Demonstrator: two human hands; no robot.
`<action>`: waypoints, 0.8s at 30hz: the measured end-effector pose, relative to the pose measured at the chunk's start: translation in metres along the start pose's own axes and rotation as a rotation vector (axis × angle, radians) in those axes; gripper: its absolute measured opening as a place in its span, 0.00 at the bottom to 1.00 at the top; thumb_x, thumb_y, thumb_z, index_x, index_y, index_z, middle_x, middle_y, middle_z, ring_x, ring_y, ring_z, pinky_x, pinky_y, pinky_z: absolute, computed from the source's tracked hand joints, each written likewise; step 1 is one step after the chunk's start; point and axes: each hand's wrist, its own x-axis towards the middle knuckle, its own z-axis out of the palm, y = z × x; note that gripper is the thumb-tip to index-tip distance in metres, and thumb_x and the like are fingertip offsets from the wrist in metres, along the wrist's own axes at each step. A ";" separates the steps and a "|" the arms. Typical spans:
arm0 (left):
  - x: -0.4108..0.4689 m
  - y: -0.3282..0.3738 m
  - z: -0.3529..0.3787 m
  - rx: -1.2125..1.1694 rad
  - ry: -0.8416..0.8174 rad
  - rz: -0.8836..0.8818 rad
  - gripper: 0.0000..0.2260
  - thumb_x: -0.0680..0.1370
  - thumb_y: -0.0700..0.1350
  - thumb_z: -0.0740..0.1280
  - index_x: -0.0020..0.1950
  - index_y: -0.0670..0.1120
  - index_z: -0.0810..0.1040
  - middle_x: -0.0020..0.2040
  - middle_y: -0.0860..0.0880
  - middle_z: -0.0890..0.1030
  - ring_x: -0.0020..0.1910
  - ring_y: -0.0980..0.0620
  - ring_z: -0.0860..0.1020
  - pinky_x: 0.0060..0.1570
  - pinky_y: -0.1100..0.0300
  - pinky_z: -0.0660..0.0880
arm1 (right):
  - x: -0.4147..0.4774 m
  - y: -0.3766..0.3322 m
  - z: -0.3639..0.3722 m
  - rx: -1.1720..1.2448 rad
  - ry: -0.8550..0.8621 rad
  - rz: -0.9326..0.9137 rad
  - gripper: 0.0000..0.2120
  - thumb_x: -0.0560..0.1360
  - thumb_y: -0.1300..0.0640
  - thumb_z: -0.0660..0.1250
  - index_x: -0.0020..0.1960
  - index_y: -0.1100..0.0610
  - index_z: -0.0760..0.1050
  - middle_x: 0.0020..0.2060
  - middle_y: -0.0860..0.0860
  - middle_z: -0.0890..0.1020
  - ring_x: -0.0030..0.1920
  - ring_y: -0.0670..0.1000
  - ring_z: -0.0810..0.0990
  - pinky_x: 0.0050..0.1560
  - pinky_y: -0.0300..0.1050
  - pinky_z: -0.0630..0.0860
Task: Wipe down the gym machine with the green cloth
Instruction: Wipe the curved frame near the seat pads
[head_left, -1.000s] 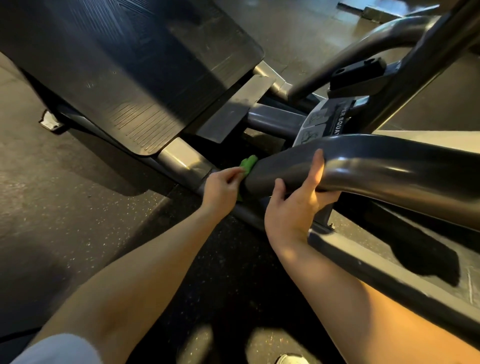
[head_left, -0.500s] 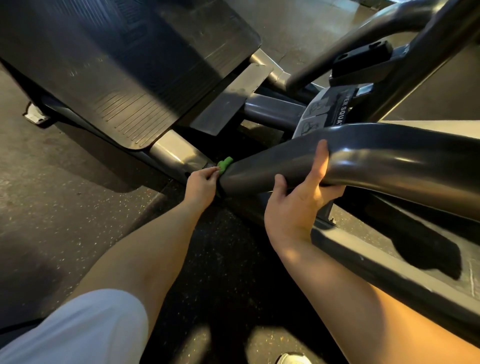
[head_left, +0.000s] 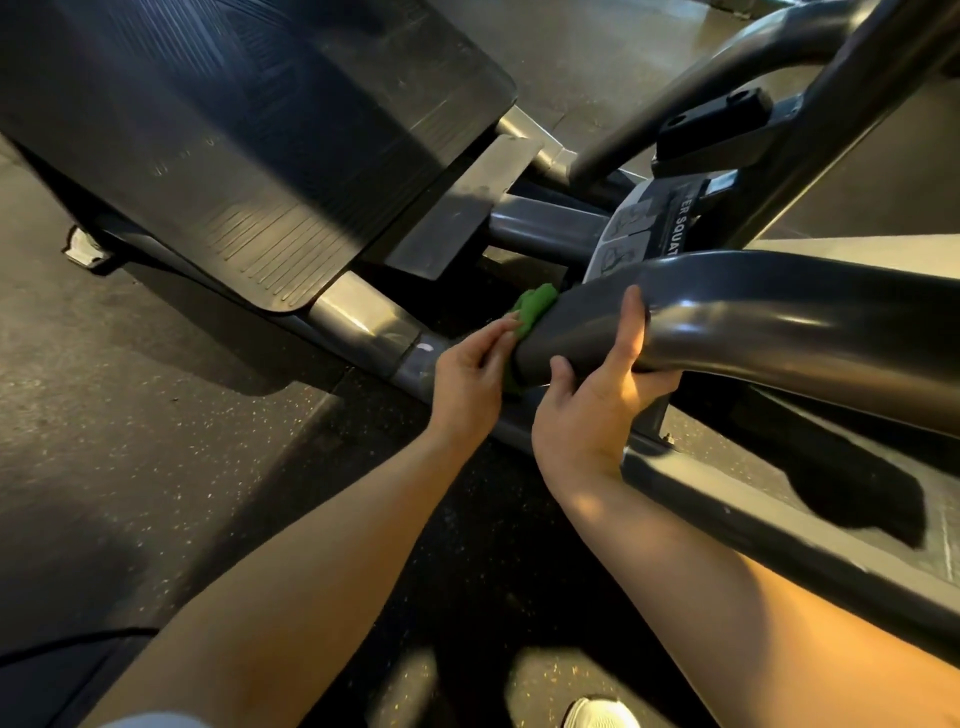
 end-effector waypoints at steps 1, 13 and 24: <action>-0.004 -0.011 -0.004 0.018 0.055 -0.069 0.13 0.84 0.43 0.65 0.68 0.48 0.80 0.61 0.57 0.81 0.63 0.64 0.78 0.66 0.61 0.75 | 0.000 0.000 -0.001 0.007 -0.007 0.003 0.50 0.75 0.64 0.73 0.78 0.31 0.46 0.78 0.63 0.44 0.76 0.62 0.62 0.68 0.58 0.76; -0.065 -0.025 -0.023 0.236 0.053 -0.484 0.12 0.83 0.45 0.66 0.66 0.47 0.80 0.56 0.54 0.82 0.56 0.57 0.80 0.51 0.67 0.75 | -0.006 0.018 -0.061 0.004 -0.390 -0.144 0.48 0.79 0.68 0.65 0.79 0.29 0.43 0.81 0.48 0.45 0.80 0.51 0.59 0.77 0.52 0.66; -0.103 0.006 0.020 -0.003 -0.346 -0.593 0.09 0.83 0.44 0.67 0.59 0.48 0.85 0.50 0.51 0.87 0.51 0.55 0.85 0.58 0.57 0.80 | -0.069 0.100 -0.072 0.244 -0.465 0.508 0.22 0.81 0.59 0.68 0.75 0.53 0.72 0.66 0.48 0.78 0.64 0.44 0.76 0.70 0.41 0.72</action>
